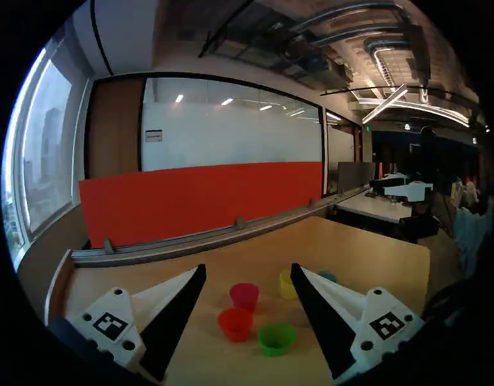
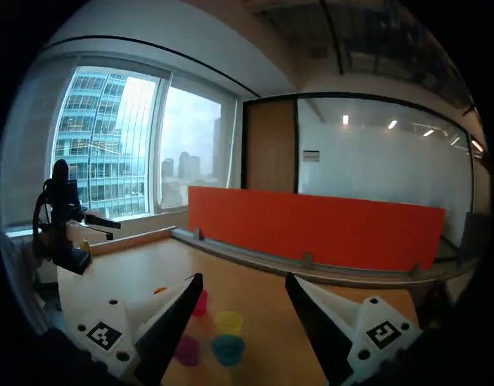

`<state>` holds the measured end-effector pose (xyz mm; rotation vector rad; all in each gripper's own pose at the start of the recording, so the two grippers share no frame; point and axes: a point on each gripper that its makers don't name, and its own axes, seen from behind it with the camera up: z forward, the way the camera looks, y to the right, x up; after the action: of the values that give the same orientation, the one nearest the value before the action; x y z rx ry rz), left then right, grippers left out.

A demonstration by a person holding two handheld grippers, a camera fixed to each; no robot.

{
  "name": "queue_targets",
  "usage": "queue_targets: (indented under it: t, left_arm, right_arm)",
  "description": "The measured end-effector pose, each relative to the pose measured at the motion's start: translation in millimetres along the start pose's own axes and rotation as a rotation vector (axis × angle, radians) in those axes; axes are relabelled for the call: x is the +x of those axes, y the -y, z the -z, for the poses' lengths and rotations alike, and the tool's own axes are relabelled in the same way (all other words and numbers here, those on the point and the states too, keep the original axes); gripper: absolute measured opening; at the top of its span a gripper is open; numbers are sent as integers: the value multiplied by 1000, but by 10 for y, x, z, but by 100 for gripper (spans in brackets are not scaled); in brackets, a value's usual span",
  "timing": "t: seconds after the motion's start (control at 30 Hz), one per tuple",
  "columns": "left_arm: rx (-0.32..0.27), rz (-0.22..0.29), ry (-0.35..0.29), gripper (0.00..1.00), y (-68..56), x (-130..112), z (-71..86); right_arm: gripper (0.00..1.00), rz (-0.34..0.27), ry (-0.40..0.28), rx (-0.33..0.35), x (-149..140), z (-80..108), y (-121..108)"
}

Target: Pour water

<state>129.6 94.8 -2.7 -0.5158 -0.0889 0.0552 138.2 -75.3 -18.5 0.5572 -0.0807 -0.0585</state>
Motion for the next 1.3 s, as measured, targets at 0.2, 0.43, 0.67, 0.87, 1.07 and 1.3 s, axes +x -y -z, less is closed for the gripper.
queue_targets:
  t: [0.2, 0.43, 0.67, 0.87, 1.07, 1.3]
  left_arm:
    - [-24, -10, 25, 98, -36, -114, -23]
    - [-49, -22, 62, 98, -82, -305, -78]
    - [-78, -26, 114, 98, -146, -567, -139]
    - [-94, -24, 157, 98, -160, -784, -199]
    - [-114, -16, 182, 98, -199, -923, -241]
    - [-145, -14, 228, 98, -271, -1149, -277]
  right_arm:
    - [99, 36, 42, 38, -109, -29, 68]
    - [99, 64, 96, 67, -295, -61, 83]
    - [99, 75, 159, 95, -518, -113, 104]
    - [99, 80, 187, 124, -681, -155, 153]
    - [99, 83, 217, 140, -842, -199, 158]
    - [100, 74, 261, 150, -1072, -249, 142]
